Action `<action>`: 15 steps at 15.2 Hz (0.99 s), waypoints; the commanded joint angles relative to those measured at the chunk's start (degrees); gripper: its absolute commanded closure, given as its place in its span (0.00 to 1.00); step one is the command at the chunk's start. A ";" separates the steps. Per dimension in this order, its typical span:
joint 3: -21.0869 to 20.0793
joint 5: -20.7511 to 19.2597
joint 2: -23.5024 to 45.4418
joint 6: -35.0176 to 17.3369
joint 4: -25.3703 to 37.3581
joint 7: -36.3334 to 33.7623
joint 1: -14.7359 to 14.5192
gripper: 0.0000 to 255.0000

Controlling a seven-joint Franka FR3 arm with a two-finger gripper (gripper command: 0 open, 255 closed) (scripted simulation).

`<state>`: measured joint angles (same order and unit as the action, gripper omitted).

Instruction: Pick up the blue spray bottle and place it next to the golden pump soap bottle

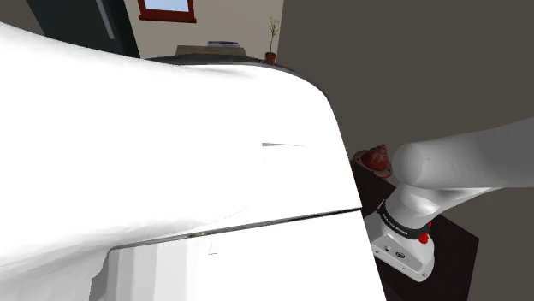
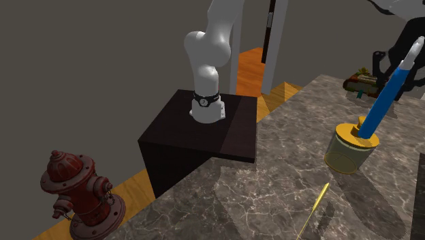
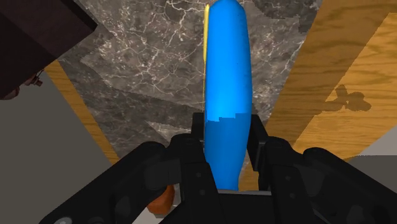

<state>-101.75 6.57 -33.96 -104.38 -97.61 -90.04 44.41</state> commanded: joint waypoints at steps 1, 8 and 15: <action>-0.44 0.35 -0.36 -1.45 -1.27 -0.17 0.09 1.00; -2.45 1.79 -1.87 -5.84 -4.81 -0.77 0.79 1.00; -4.96 3.50 -3.70 -10.04 -7.68 -1.21 2.06 1.00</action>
<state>-106.33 9.80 -37.39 -113.73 -104.79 -91.16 46.32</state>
